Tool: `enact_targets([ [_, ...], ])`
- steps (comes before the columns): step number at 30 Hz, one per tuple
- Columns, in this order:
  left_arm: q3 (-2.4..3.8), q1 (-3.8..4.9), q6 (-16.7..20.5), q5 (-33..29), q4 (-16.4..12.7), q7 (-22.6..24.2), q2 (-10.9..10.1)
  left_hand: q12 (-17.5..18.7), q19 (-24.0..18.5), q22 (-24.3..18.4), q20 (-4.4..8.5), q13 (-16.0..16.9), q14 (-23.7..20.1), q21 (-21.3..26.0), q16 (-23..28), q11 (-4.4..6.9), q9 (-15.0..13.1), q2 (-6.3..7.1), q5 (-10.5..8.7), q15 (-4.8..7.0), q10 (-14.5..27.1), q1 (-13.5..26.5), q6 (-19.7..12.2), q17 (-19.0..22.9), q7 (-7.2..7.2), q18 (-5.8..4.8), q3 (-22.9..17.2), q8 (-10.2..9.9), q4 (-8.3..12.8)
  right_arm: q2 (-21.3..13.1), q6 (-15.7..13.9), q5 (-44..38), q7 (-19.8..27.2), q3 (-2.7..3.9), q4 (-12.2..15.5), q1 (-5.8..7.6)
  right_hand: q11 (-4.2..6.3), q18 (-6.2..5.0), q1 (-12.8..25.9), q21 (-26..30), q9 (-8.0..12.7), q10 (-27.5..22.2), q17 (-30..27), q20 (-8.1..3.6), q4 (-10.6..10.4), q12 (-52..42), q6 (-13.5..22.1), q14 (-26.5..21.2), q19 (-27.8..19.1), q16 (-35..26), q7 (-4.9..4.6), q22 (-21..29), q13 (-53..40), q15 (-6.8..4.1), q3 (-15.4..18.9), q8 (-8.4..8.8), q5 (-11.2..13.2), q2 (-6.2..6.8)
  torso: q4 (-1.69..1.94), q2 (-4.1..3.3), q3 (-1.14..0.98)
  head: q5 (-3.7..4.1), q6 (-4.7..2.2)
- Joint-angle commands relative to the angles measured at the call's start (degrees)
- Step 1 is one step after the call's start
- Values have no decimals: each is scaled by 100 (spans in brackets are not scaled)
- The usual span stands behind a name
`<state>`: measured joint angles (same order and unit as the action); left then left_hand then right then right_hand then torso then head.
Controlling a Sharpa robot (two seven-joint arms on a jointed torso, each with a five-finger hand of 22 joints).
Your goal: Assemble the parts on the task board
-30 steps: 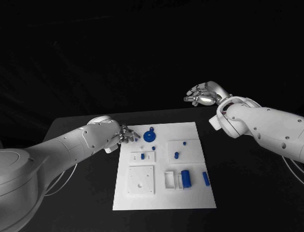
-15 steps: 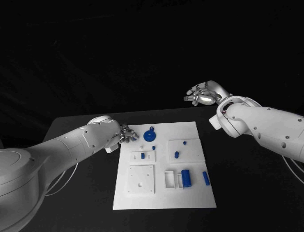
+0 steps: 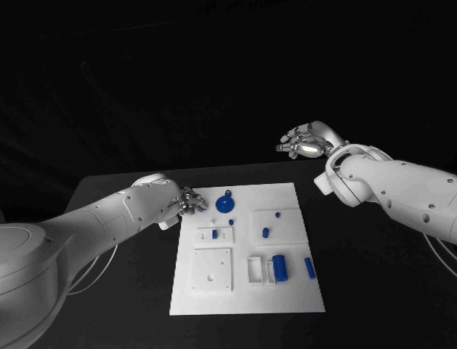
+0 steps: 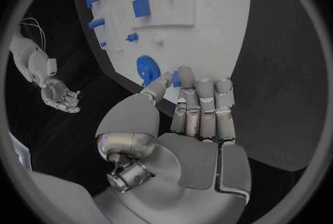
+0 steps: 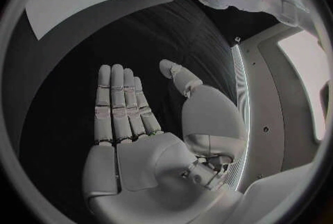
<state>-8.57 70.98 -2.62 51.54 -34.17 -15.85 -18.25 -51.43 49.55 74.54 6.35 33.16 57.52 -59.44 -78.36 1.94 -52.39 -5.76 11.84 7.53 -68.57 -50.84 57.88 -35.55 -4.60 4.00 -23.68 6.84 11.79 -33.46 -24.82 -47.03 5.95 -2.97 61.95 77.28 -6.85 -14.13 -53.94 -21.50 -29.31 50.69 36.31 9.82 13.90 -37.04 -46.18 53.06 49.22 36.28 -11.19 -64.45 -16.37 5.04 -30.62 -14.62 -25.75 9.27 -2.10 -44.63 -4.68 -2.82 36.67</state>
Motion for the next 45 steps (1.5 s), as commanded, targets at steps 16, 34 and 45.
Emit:
enact_targets([
  [16, 16, 114, 10, -777, -883, 16, -630, 45, 111, 87, 654, 9, 112, 40, -67, 62, 237, 35, -621, 52, -190, 99, 526, -1, 96, -111, -1359, 260, -66, -76, 96, -1, 5, 3, -18, 0, -14, -87, -63, 32, 11, 40, 6, 39, -3, 23, 16, 23, 14, -46, -37, -1, 22, 7, 41, -23, -39, -7, 11, 13, 3, 2, 5],
  [34, -34, 223, 167, -234, -2548, -289, -1493, 67, 366, 138, 721, 2, 412, -43, -188, 181, 288, -146, -117, 126, -634, 854, 901, -58, 228, -81, -1534, 497, 220, -72, 136, -1, -4, 1, -55, -3, -16, -87, -84, 53, 28, 43, 17, 42, -16, 18, 17, 28, 17, -68, -38, -10, 67, 9, 31, -28, -183, -5, 60, 74, 29, -23, 55],
  [45, -395, 221, 193, 1023, -3131, -543, -1570, -25, 611, 153, 796, 73, 697, -243, -317, 297, 250, -71, 229, 228, -932, 956, 1142, -135, 342, -22, -1648, 668, 351, -59, 148, -1, -2, 0, -59, -22, -18, -87, -87, 64, 38, 46, 27, 43, -26, 11, 16, 33, 21, -81, -38, -18, 96, 10, 35, -32, -278, -10, 63, 79, 25, -60, 88],
])
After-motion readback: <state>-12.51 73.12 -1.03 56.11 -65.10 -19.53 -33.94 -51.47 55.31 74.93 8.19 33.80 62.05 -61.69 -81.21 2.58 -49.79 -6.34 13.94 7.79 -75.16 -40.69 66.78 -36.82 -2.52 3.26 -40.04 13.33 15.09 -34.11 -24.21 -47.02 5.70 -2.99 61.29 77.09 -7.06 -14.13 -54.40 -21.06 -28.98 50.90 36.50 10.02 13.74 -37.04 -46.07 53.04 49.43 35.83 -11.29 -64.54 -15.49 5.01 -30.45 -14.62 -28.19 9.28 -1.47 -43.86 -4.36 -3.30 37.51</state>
